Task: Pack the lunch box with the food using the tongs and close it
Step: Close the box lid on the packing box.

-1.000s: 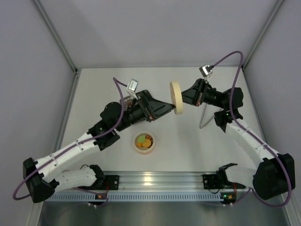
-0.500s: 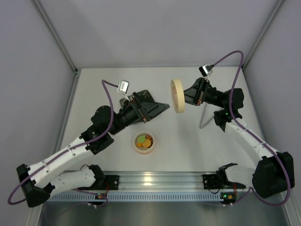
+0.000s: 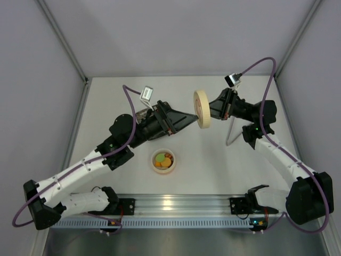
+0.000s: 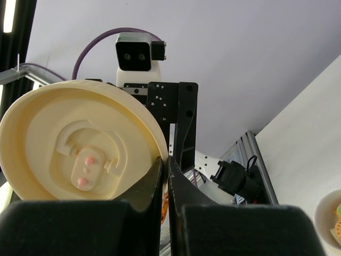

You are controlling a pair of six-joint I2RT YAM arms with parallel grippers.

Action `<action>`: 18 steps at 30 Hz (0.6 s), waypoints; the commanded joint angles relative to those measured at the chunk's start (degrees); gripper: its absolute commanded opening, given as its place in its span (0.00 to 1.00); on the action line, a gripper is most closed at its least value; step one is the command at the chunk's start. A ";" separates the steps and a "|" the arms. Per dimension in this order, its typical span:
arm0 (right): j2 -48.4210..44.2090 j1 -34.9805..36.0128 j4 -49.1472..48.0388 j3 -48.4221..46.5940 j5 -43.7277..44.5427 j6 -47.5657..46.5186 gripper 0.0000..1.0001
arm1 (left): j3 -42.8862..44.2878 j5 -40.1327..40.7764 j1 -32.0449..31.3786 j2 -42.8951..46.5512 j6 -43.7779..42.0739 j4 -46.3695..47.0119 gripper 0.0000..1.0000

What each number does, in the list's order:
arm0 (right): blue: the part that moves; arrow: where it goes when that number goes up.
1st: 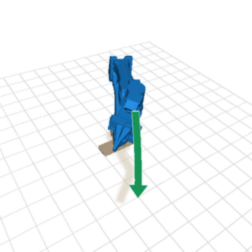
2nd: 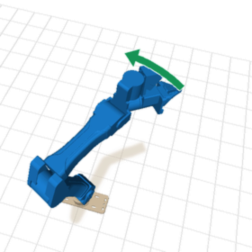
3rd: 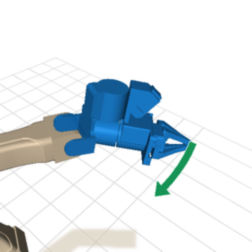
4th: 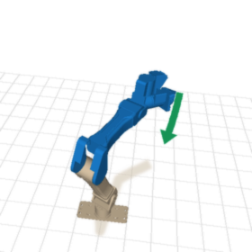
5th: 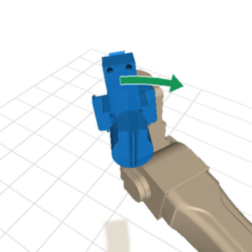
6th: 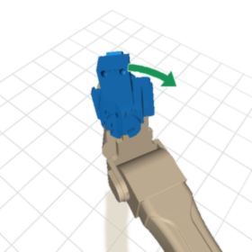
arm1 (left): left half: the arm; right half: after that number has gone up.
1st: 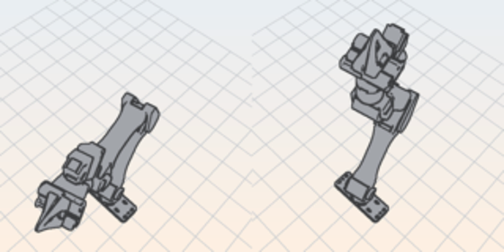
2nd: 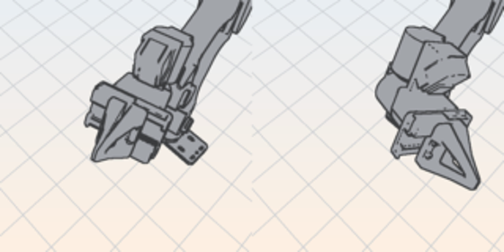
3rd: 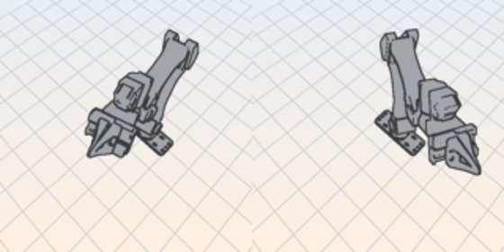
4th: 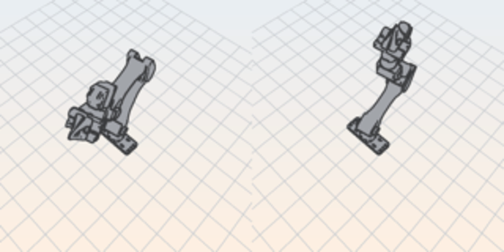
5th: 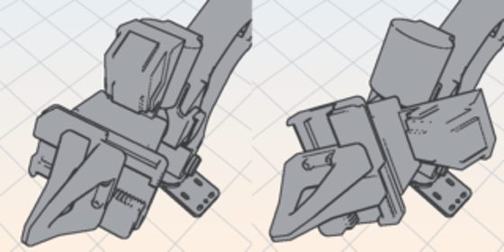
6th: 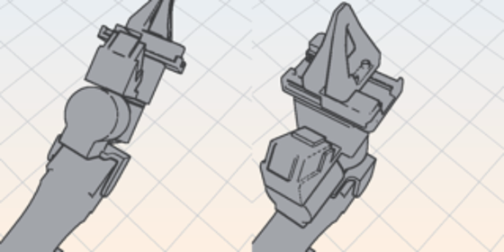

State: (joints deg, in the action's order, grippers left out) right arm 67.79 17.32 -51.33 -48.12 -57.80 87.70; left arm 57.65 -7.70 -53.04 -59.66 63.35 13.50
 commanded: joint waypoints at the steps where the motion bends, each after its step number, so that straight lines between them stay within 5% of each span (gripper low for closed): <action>1: -1.08 -0.89 -4.74 -2.16 -0.56 0.28 0.00 | 3.17 -0.91 -0.31 0.07 -1.21 3.91 0.95; 18: -0.90 -0.97 -2.11 -2.86 -0.56 -2.00 0.00 | 5.11 -2.66 -0.31 -1.42 -0.69 4.52 0.95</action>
State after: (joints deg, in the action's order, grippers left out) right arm 67.79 17.32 -51.11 -48.12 -58.26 87.18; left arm 60.77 -8.97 -53.04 -60.55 62.85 14.02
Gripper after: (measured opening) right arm 0.008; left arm 0.946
